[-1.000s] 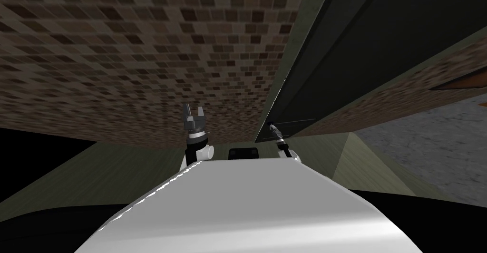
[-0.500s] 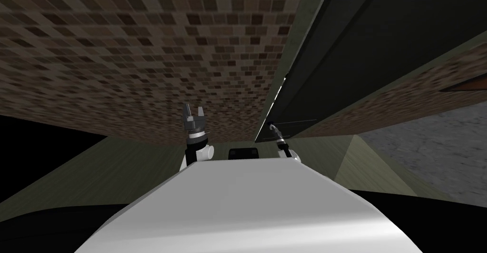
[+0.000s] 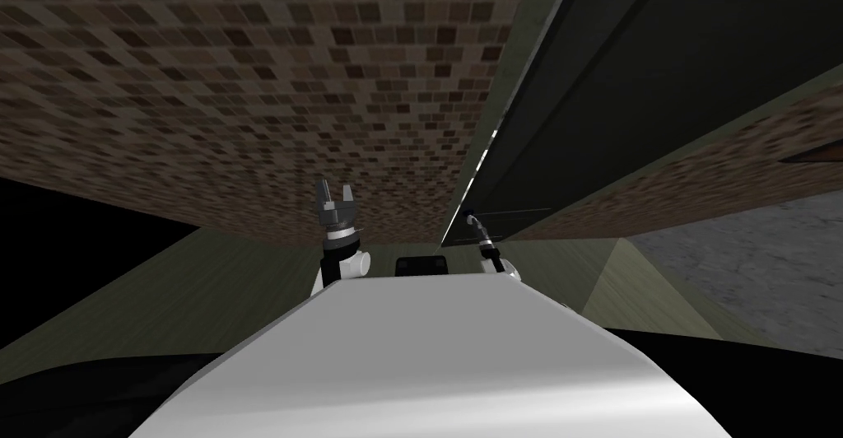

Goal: Pull the door open

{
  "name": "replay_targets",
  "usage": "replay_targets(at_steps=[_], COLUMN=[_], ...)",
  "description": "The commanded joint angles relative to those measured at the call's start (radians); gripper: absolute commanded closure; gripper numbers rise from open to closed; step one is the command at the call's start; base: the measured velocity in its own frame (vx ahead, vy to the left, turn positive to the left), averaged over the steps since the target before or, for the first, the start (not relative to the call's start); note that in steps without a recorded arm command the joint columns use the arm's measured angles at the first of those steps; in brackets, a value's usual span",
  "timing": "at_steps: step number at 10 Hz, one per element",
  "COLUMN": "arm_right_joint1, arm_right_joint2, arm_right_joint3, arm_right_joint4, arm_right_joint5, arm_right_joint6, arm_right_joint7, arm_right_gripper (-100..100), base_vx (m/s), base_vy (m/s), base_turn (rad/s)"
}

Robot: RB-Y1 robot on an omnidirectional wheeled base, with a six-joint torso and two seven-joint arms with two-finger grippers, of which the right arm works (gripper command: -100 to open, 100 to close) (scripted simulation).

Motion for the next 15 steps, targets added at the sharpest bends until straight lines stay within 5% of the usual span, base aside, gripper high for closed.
replay_targets(at_steps=[1,15], arm_right_joint1=[0.005,0.000], arm_right_joint2=[0.015,0.018], arm_right_joint3=[0.015,0.052], arm_right_joint4=[-0.004,-0.017], arm_right_joint5=[-0.003,-0.134], arm_right_joint6=[0.004,0.031], arm_right_joint7=[-0.036,-0.366], arm_right_gripper=[100,100], base_vx=[-0.045,-0.048], base_vy=[-0.030,-0.027], base_turn=[0.050,0.072])
